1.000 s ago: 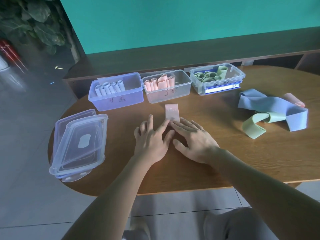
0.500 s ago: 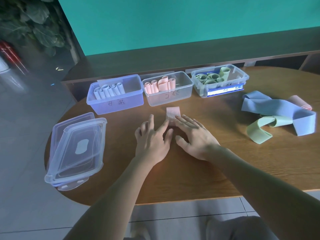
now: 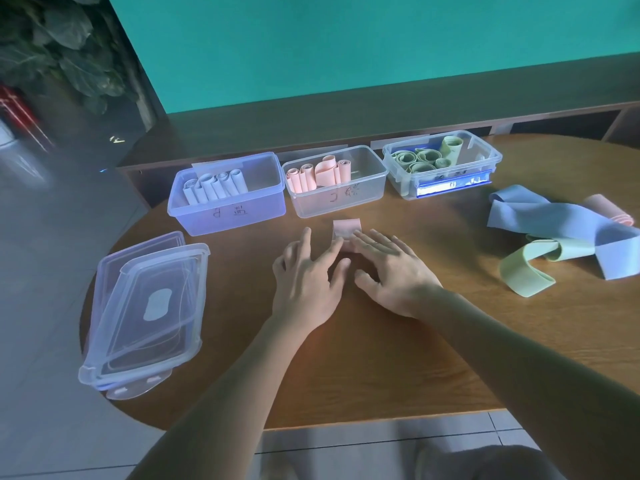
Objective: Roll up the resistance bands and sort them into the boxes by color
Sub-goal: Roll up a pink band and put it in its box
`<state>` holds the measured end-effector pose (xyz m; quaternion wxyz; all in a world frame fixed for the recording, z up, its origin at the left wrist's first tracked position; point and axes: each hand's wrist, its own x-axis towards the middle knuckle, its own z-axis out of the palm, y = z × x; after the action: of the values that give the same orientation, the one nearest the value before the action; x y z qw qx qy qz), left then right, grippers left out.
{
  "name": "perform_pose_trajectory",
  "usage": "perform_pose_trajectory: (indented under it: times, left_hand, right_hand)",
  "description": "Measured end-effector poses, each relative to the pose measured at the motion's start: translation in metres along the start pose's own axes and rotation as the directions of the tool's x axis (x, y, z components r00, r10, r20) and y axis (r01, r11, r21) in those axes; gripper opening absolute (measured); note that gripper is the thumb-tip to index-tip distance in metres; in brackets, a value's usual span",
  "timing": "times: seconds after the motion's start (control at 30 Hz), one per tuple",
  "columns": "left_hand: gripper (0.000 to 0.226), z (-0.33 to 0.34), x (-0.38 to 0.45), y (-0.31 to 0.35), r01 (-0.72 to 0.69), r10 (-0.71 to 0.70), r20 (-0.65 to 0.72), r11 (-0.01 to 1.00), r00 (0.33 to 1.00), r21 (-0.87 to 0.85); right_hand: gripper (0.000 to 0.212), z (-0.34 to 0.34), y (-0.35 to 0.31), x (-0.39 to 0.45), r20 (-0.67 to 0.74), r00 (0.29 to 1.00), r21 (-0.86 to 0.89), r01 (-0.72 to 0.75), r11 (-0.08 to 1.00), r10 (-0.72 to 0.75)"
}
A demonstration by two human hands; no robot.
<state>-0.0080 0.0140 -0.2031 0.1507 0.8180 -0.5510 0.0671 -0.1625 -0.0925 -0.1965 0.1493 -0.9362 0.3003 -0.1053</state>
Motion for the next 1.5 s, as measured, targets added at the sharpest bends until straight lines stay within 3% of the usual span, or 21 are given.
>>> perform_pose_trajectory:
  times: [0.27,0.47,0.77,0.93,1.1,1.33,1.5]
  left_hand:
    - [0.050,0.003,0.019,0.003,0.022,-0.024,0.078,1.000,0.997,0.019]
    - [0.051,0.006,0.018,0.002,-0.042,0.041,-0.075,0.999,0.996,0.001]
    - [0.051,0.010,0.032,0.003,0.017,-0.017,0.023,1.000,1.000,0.017]
    - [0.052,0.013,0.042,0.005,0.018,-0.019,0.058,1.000,0.998,0.021]
    - [0.052,0.013,0.040,0.002,-0.010,0.005,-0.085,0.998,0.996,-0.054]
    - [0.051,0.016,0.048,0.003,0.043,-0.043,0.026,0.999,0.999,0.008]
    - [0.051,0.017,0.057,0.003,0.058,-0.057,0.084,0.998,0.995,-0.005]
  right_hand:
    - [0.080,0.000,0.001,0.002,-0.021,1.000,-0.006,0.009,1.000,-0.010]
    - [0.081,0.000,0.008,0.013,-0.003,1.000,-0.010,-0.014,1.000,0.014]
    - [0.072,-0.001,0.009,0.015,-0.118,0.992,0.024,0.044,0.999,-0.041]
    - [0.077,0.000,0.010,0.020,-0.072,0.997,0.016,-0.008,1.000,0.009]
    - [0.068,-0.001,0.013,0.026,-0.057,0.998,0.034,-0.024,0.999,0.026]
    - [0.079,-0.002,0.015,0.034,-0.068,0.998,0.010,-0.011,1.000,0.012]
    - [0.072,-0.003,0.015,0.033,-0.094,0.996,0.038,0.008,0.999,-0.004]
